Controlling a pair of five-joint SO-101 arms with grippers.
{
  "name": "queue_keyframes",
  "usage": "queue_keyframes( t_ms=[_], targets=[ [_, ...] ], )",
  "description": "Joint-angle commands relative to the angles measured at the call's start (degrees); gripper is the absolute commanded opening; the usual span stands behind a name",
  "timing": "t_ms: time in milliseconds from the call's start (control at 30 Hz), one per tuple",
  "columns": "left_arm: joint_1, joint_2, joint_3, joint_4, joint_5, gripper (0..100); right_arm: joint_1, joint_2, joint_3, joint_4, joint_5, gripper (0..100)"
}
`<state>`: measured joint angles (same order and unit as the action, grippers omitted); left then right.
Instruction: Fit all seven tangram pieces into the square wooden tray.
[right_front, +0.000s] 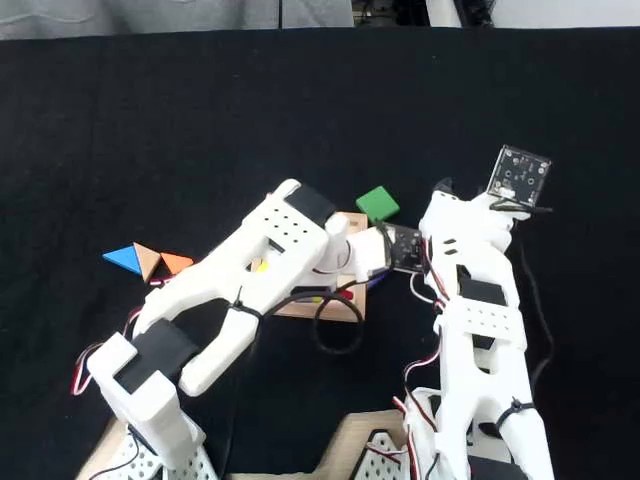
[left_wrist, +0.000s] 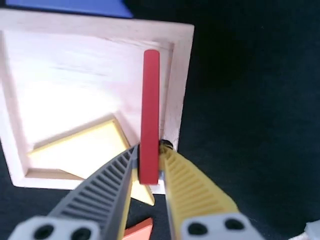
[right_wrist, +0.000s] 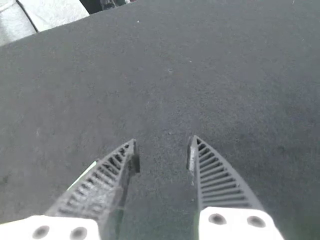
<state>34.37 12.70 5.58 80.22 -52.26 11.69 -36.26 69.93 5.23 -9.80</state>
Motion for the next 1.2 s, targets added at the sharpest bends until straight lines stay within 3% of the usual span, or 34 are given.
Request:
queue_keyframes(
  t_ms=[0,467,533,667,733,1000,1167],
  targets=[
    [0.7,-0.5,-3.8,-0.7,0.5,3,-1.0,-0.1,-3.6,-1.4,-0.4,16.6],
    [1.6,6.5,-4.5,-2.0,-1.6,5,-1.0,-0.1,-3.7,-1.4,-0.4,16.6],
    [1.7,8.0,-5.8,-0.4,-1.5,12,-1.0,-0.1,-3.7,-1.4,-0.4,16.6],
    [0.7,8.3,-9.5,2.3,1.3,38,-1.0,-0.1,-3.7,-1.4,-0.4,16.6],
    [0.1,7.9,-10.6,2.3,1.5,45,-1.0,-0.1,-3.7,-1.4,-0.4,16.6],
    [-0.8,-0.4,-19.6,9.1,3.1,41,-0.9,-0.1,-3.7,-1.4,-0.4,16.6],
    [-5.9,-6.3,-23.7,11.1,4.7,41,-0.7,-0.4,-3.6,-1.4,-0.4,16.6]
  ],
)
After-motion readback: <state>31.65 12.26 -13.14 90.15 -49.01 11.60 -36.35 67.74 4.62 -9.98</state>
